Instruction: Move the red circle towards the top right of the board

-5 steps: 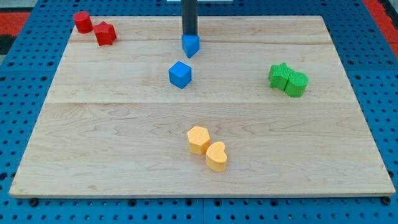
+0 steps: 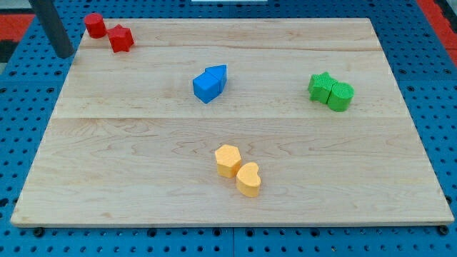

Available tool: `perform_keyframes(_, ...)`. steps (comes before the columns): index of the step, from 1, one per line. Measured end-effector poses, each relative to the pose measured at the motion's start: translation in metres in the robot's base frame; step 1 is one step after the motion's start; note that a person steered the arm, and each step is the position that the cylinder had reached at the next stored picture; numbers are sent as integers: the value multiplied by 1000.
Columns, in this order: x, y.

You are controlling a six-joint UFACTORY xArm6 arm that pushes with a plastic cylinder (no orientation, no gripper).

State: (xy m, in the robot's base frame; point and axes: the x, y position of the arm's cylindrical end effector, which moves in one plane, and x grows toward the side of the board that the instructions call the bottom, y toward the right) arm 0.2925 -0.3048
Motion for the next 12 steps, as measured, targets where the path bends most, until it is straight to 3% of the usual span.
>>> perform_keyframes(2,-63,0)
perform_keyframes(4,-77,44)
perform_keyframes(5,-84,1)
perform_keyframes(6,-101,15)
perform_keyframes(9,-87,219)
perform_keyframes(10,-100,166)
perform_keyframes(11,-101,176)
perform_keyframes(12,-100,259)
